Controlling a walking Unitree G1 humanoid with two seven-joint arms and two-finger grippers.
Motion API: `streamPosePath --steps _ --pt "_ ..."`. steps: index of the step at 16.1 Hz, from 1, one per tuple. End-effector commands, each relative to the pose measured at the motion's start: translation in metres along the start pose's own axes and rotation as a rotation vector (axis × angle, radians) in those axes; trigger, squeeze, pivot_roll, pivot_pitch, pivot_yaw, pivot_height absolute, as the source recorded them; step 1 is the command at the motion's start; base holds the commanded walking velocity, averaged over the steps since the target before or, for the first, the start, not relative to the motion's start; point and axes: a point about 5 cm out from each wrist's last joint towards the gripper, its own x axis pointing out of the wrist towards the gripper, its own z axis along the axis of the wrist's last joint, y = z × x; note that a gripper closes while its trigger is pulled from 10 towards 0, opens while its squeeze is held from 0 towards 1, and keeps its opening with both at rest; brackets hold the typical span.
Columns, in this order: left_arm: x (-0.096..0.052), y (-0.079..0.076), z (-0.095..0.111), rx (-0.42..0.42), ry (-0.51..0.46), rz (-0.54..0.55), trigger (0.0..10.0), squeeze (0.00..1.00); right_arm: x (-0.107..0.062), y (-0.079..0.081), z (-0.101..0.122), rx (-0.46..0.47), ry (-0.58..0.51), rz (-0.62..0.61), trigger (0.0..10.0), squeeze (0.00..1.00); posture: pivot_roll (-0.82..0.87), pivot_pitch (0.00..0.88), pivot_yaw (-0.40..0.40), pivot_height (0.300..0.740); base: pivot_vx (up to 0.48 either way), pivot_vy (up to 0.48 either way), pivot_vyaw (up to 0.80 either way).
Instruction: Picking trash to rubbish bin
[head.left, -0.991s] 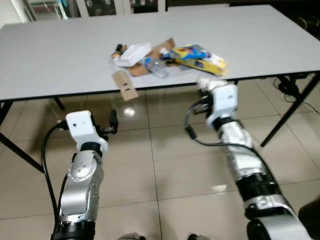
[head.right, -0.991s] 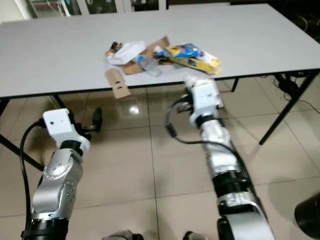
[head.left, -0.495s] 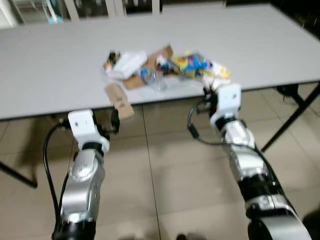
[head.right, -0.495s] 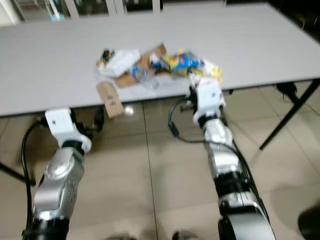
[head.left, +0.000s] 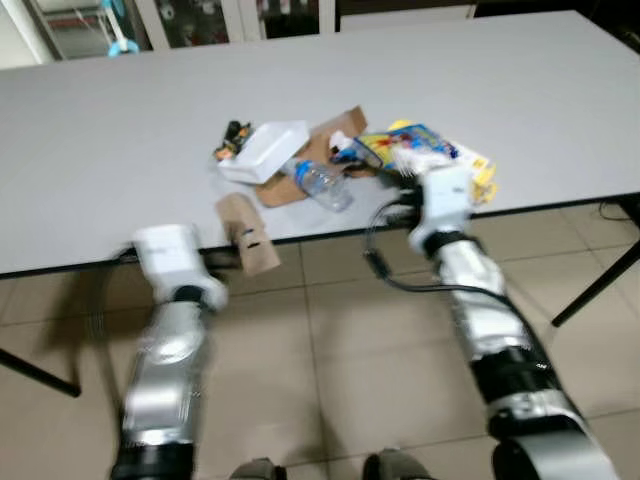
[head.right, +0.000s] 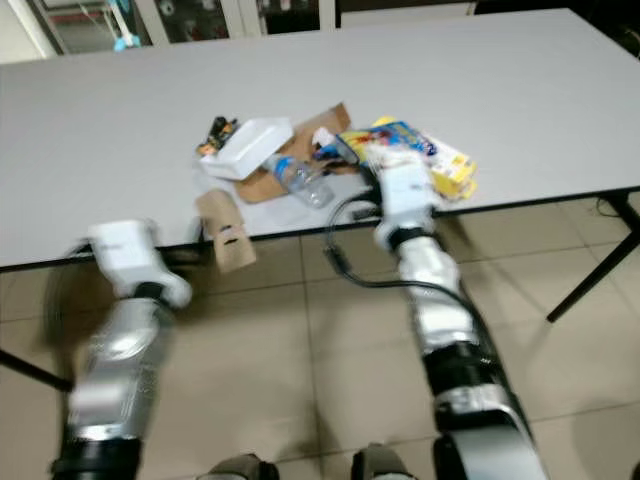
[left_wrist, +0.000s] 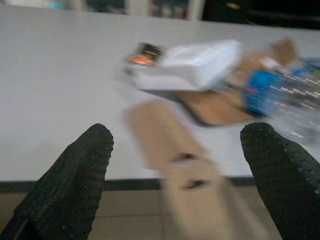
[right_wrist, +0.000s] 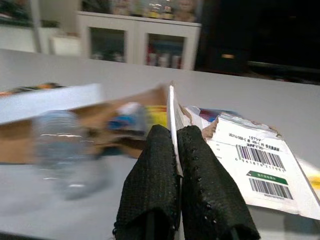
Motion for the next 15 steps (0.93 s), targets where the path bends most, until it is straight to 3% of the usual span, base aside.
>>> streamPosePath --steps 1,3,5,8,12,15 --pt "-0.002 0.007 -0.011 0.029 0.058 0.015 10.0 0.00 0.002 0.006 0.004 -0.006 -0.020 0.014 10.0 0.00 -0.03 0.127 0.042 0.740 0.000 0.000 0.00" --pt "-0.004 0.001 -0.016 0.007 0.068 -0.023 10.0 0.00 0.003 0.006 0.005 -0.005 -0.021 0.014 10.0 0.00 -0.03 0.125 0.042 0.740 0.000 0.000 0.00" --pt "-0.005 -0.003 -0.017 -0.113 0.053 -0.019 10.0 0.00 0.003 0.006 0.005 -0.008 -0.022 0.015 10.0 0.00 -0.03 0.126 0.040 0.740 0.000 0.000 0.00" --pt "-0.005 -0.004 -0.020 -0.187 0.053 -0.004 10.0 0.00 0.003 0.005 0.007 -0.010 -0.026 0.014 10.0 0.00 -0.04 0.129 0.036 0.740 0.000 0.000 0.00" --pt "-0.009 -0.004 -0.028 -0.354 0.069 0.022 10.0 0.00 0.002 0.005 0.008 -0.015 -0.028 0.018 10.0 0.00 -0.05 0.139 0.032 0.740 0.000 0.000 0.00" --pt "-0.008 -0.005 -0.034 -0.380 0.091 0.043 10.0 0.00 -0.001 0.002 0.008 -0.021 -0.027 0.019 10.0 0.00 -0.06 0.150 0.026 0.740 0.000 0.000 0.00"
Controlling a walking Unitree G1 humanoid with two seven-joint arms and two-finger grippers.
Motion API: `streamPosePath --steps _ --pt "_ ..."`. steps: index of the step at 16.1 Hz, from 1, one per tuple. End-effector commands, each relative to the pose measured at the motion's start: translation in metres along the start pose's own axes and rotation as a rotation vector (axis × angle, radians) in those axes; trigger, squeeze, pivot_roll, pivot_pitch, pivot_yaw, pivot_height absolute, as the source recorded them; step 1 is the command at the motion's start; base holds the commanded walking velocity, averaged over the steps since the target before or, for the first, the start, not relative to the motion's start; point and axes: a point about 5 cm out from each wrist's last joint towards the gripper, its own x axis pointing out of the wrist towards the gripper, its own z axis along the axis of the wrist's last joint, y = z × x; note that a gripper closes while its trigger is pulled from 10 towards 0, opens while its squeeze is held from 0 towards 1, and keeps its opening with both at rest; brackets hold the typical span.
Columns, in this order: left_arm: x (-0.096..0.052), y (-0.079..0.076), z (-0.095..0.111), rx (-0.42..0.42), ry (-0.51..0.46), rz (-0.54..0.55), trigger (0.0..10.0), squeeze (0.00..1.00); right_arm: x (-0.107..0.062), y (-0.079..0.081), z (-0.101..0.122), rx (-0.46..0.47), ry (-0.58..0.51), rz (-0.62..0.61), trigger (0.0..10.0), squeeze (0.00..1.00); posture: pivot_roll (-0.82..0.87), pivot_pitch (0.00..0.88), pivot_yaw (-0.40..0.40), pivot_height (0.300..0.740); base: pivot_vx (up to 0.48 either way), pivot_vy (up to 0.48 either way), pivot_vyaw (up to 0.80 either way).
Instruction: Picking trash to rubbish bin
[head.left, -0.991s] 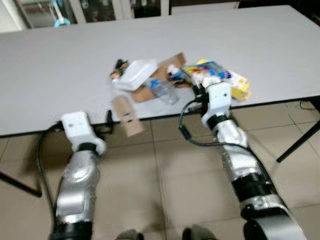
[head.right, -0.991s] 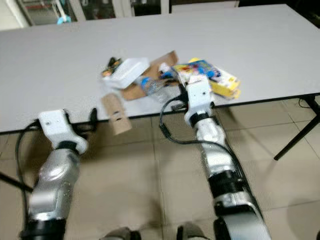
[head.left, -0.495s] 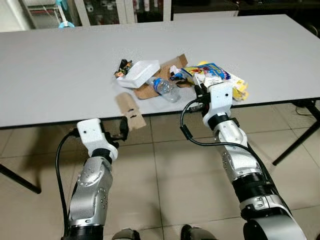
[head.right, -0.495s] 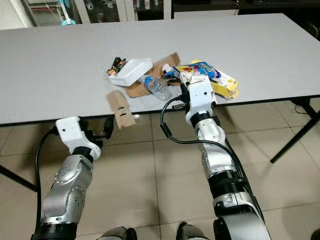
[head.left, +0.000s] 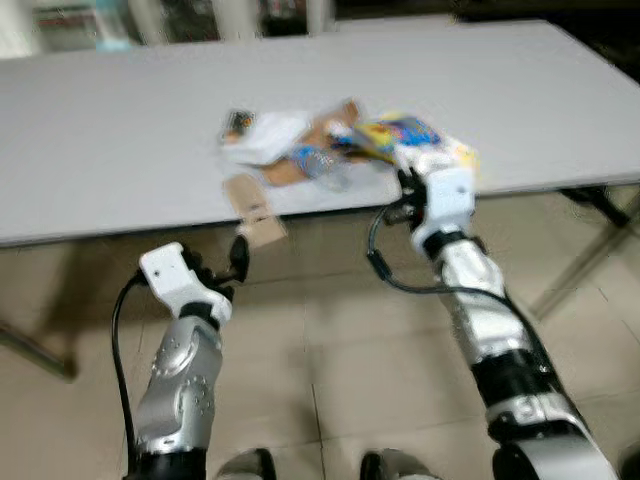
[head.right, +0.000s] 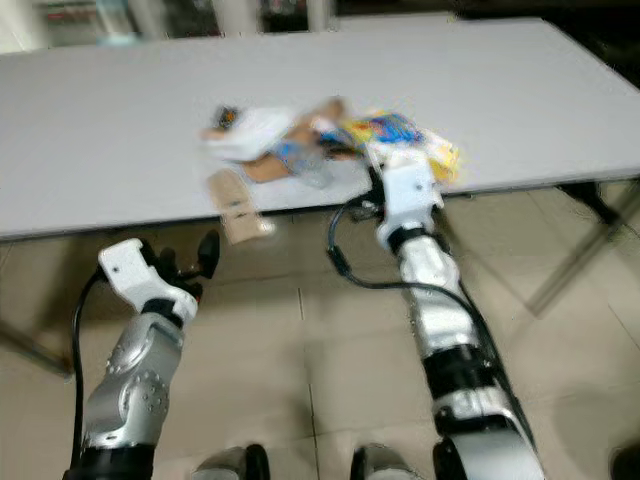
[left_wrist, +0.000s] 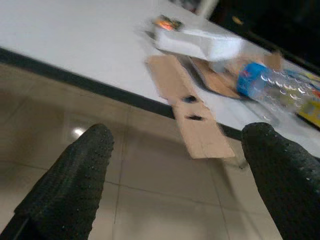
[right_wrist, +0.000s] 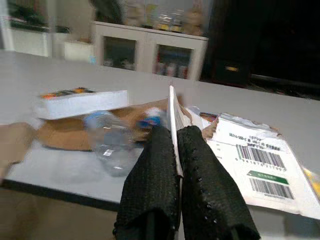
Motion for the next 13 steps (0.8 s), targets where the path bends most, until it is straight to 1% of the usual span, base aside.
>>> streamPosePath --steps 1,3,4,9,12,13 --pt "-0.002 -0.007 -0.012 -0.063 0.028 0.014 10.0 0.00 0.000 0.000 0.004 -0.012 -0.009 0.006 10.0 0.00 -0.06 0.154 0.025 0.740 0.000 0.000 0.00" --pt "-0.003 -0.007 -0.014 -0.094 0.039 0.017 10.0 0.00 -0.002 -0.002 0.004 -0.016 -0.006 0.006 10.0 0.00 -0.07 0.164 0.024 0.740 0.000 0.000 0.00" --pt "-0.004 -0.008 -0.014 -0.107 0.035 -0.002 10.0 0.00 -0.003 -0.002 0.003 -0.018 0.000 0.008 10.0 0.00 -0.07 0.171 0.023 0.740 0.000 0.000 0.00" --pt "-0.002 -0.008 -0.016 -0.108 0.048 -0.003 10.0 0.00 -0.006 -0.001 0.003 -0.020 0.006 0.011 10.0 0.00 -0.08 0.185 0.018 0.740 0.000 0.000 0.00" --pt "0.000 -0.009 -0.022 -0.142 0.068 -0.016 10.0 0.00 -0.009 -0.002 0.005 -0.020 0.005 0.010 10.0 0.00 -0.08 0.194 0.015 0.740 0.000 0.000 0.00" --pt "0.000 -0.008 -0.024 -0.141 0.070 -0.017 10.0 0.00 -0.010 -0.002 0.005 -0.020 0.005 0.009 10.0 0.00 -0.09 0.197 0.015 0.740 0.000 0.000 0.00"
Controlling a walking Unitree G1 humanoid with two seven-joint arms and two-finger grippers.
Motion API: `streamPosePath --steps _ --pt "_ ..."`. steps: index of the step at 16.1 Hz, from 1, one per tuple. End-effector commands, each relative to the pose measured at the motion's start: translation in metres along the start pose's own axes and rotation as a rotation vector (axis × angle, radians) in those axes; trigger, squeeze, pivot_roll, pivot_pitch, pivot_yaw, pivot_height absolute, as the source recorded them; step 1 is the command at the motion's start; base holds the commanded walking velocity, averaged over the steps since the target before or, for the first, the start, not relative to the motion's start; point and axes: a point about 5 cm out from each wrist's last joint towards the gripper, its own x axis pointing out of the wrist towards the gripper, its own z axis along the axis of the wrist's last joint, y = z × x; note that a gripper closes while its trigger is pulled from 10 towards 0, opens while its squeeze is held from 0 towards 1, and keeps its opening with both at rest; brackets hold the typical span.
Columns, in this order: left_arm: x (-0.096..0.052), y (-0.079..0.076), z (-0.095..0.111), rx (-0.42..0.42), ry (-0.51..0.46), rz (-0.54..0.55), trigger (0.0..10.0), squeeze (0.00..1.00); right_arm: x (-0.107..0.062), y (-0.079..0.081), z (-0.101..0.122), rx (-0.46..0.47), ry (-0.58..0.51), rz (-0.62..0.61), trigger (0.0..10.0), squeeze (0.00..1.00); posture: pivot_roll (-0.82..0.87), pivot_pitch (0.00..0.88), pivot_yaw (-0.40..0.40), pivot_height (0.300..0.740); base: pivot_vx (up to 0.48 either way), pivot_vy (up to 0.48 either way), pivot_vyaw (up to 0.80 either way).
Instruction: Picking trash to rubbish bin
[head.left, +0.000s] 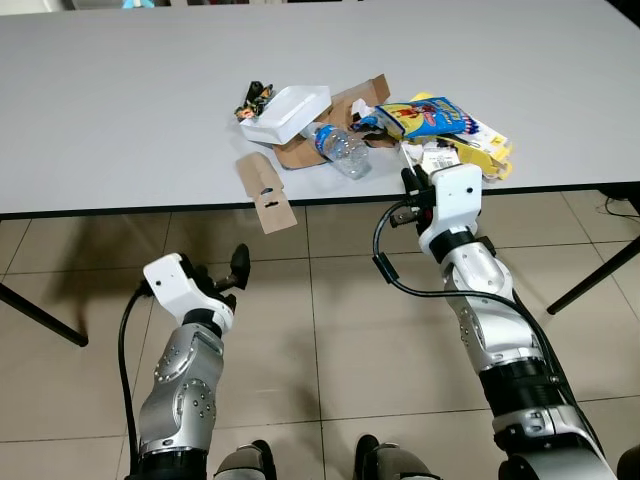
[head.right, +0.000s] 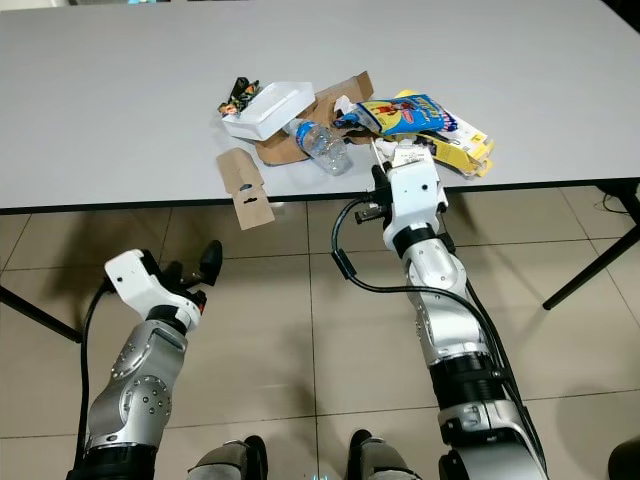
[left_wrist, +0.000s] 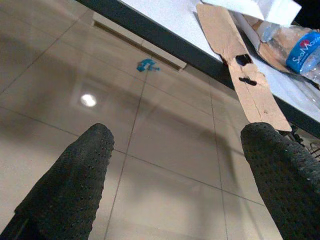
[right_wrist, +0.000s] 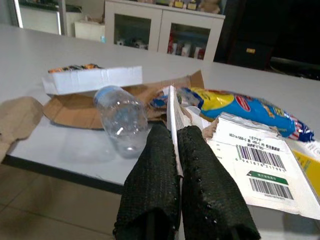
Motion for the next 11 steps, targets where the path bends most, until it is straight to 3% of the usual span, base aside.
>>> streamPosePath --steps 1,5,11 --pt "0.002 -0.011 -0.011 -0.056 0.018 -0.027 10.0 0.00 -0.001 0.001 0.002 -0.011 0.001 0.012 10.0 0.00 -0.09 0.203 0.014 0.740 0.000 0.000 0.00" --pt "0.017 -0.018 -0.013 -0.067 0.021 -0.069 10.0 0.00 -0.003 0.001 0.005 -0.016 0.002 0.014 10.0 0.00 -0.11 0.212 0.010 0.740 0.000 0.000 0.00" --pt "0.026 -0.020 -0.015 -0.117 0.014 -0.095 10.0 0.00 -0.007 0.001 0.008 -0.021 0.002 0.010 10.0 0.00 -0.13 0.226 0.010 0.740 0.000 0.000 0.00"
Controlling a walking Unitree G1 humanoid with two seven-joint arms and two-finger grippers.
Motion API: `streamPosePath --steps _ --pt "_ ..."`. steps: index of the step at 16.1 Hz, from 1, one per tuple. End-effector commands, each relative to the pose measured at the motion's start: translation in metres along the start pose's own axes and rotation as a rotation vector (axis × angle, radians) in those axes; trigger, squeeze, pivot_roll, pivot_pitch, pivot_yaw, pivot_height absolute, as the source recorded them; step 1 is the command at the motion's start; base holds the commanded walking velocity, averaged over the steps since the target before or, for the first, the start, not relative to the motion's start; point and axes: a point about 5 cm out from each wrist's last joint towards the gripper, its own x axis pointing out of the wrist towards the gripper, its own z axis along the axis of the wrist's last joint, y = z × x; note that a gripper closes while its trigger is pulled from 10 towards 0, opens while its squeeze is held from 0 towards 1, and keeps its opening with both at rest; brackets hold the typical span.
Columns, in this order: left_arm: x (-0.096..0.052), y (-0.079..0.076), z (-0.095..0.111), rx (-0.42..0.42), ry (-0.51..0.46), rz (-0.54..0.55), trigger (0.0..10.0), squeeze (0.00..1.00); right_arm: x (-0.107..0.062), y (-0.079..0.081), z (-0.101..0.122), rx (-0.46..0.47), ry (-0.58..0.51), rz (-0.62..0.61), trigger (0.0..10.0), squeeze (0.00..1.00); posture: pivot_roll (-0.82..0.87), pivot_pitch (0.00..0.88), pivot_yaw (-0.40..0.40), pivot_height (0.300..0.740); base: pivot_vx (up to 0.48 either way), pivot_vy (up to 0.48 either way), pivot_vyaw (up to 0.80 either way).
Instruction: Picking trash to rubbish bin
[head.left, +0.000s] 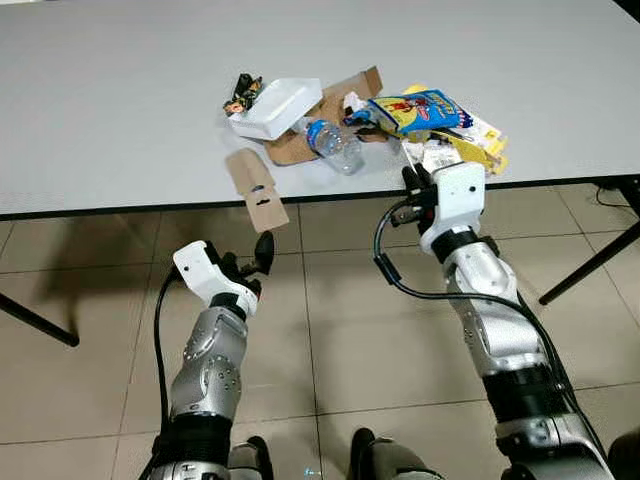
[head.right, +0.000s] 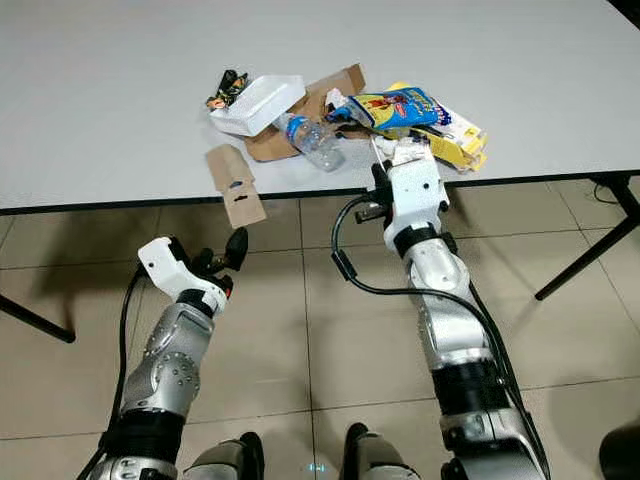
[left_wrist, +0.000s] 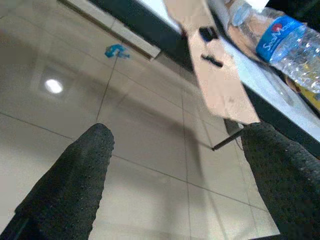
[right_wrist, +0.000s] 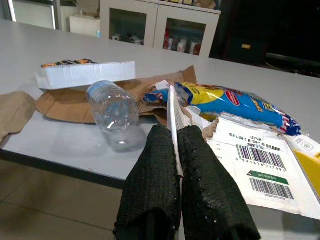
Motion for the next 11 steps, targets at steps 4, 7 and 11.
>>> streamPosePath --steps 4,7,11 --pt "0.006 -0.002 -0.001 -0.035 -0.013 -0.030 10.0 0.00 -0.007 -0.002 0.001 -0.023 0.010 0.004 10.0 0.00 -0.16 0.245 0.006 0.740 0.000 0.000 0.00" --pt "0.011 -0.009 -0.005 -0.042 -0.007 -0.055 10.0 0.00 -0.010 -0.003 0.004 -0.028 0.010 0.001 10.0 0.00 -0.18 0.254 0.008 0.740 0.000 0.000 0.00" --pt "0.017 -0.030 0.001 0.035 -0.023 -0.133 10.0 0.00 -0.008 -0.002 0.006 -0.025 0.011 0.001 10.0 0.00 -0.16 0.241 0.011 0.740 0.000 0.000 0.00"
